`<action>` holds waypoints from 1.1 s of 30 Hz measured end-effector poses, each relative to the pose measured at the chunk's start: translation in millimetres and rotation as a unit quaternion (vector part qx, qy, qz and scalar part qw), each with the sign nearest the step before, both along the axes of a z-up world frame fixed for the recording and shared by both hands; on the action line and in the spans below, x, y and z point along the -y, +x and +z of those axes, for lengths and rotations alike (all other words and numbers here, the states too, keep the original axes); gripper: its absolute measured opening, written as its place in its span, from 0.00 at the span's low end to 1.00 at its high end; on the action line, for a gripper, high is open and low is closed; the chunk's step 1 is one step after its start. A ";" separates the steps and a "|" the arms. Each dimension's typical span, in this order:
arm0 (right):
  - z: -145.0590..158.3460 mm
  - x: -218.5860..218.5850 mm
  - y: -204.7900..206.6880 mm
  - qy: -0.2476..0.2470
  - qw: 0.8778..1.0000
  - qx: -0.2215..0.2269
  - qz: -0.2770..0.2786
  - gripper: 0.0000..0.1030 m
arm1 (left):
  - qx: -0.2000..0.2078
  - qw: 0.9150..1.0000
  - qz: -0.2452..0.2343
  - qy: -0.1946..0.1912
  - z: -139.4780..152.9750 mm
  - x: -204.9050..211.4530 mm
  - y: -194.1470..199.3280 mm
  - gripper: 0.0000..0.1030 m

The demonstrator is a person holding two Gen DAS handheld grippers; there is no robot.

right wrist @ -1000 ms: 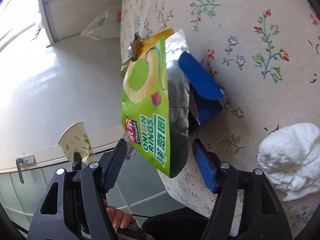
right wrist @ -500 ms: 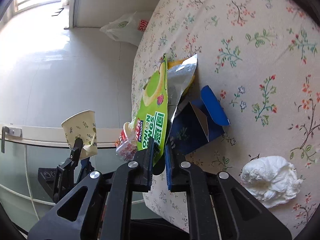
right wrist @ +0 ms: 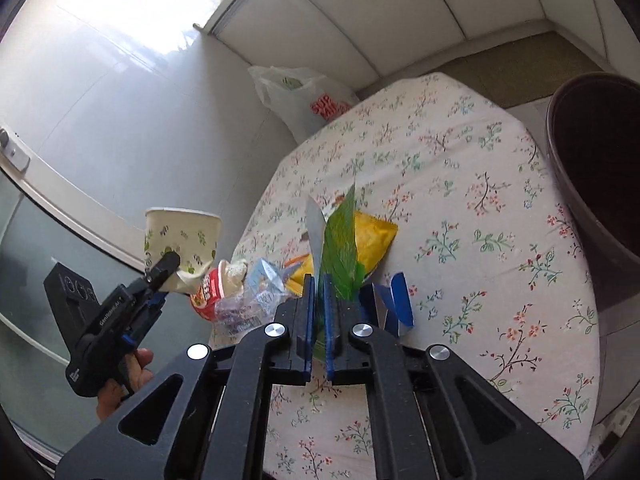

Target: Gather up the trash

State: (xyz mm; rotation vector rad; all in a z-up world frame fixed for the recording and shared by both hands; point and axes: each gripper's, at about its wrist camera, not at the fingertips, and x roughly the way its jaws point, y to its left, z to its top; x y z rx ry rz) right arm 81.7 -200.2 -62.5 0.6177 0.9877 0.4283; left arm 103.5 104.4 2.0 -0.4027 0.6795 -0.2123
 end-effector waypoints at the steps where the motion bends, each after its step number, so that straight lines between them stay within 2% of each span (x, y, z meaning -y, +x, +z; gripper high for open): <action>1: -10.5 -5.3 6.0 0.003 1.000 -0.025 0.008 0.06 | -0.002 1.000 -0.001 0.000 -0.9 0.4 0.6 0.30; 3: -35.0 -9.2 11.8 0.018 0.997 -0.069 0.031 0.11 | -0.006 1.000 -0.002 -0.002 -3.1 -0.3 2.2 0.30; 4: -44.7 -15.2 14.2 0.014 0.996 -0.084 0.038 0.22 | -0.008 1.000 -0.003 -0.004 -4.0 -0.9 2.6 0.31; 6: -54.5 -19.1 13.9 -0.004 0.995 -0.094 0.046 0.38 | -0.010 1.000 -0.002 -0.006 -5.0 -2.7 3.1 0.31; 8: -56.6 -21.6 13.2 0.003 0.994 -0.093 0.056 0.45 | -0.013 1.000 0.000 -0.012 -5.9 -6.4 3.3 0.30; 10: -56.2 -20.9 13.3 0.026 0.994 -0.089 0.054 0.80 | -0.017 1.000 0.002 -0.020 -8.0 -9.8 4.0 0.30; 12: -56.1 -17.3 13.5 0.039 0.996 -0.080 0.031 0.81 | -0.020 1.000 0.003 -0.023 -9.8 -12.1 4.0 0.30; 14: -62.5 -15.0 17.1 0.050 0.995 -0.089 0.019 0.76 | -0.019 1.000 0.003 -0.021 -9.6 -12.2 2.8 0.30; 16: -71.6 -13.9 22.8 0.052 0.993 -0.109 0.014 0.58 | -0.017 1.000 0.002 -0.019 -8.6 -11.7 2.0 0.30; 17: -78.3 -14.1 24.2 0.055 0.991 -0.121 0.013 0.55 | -0.017 1.000 0.002 -0.019 -8.7 -12.2 2.0 0.30; 18: -83.6 -14.4 24.6 0.060 0.990 -0.130 0.010 0.42 | -0.018 1.000 0.004 -0.019 -8.8 -12.5 1.9 0.30; 19: -86.7 -15.3 26.5 0.063 0.989 -0.134 0.006 0.21 | -0.019 1.000 0.006 -0.020 -9.2 -13.6 2.0 0.30; 21: -86.9 -13.9 26.9 0.061 0.990 -0.128 -0.004 0.04 | -0.021 0.999 0.012 -0.023 -10.0 -16.5 2.8 0.30; 26: -66.4 -13.5 24.2 0.043 0.996 -0.081 -0.016 0.00 | -0.045 0.997 0.016 -0.062 -15.9 -25.8 9.8 0.32; 28: -56.9 -11.7 20.5 0.039 0.997 -0.065 -0.021 0.00 | -0.064 0.995 0.013 -0.079 -20.4 -26.3 15.8 0.41; 31: -38.4 -7.4 15.1 0.028 0.999 -0.037 -0.024 0.00 | -0.100 0.990 -0.001 -0.095 -29.5 -18.9 27.6 0.50; 33: -28.3 -4.0 13.8 0.018 0.999 -0.018 -0.023 0.00 | -0.126 0.988 -0.002 -0.093 -36.4 -11.6 37.5 0.55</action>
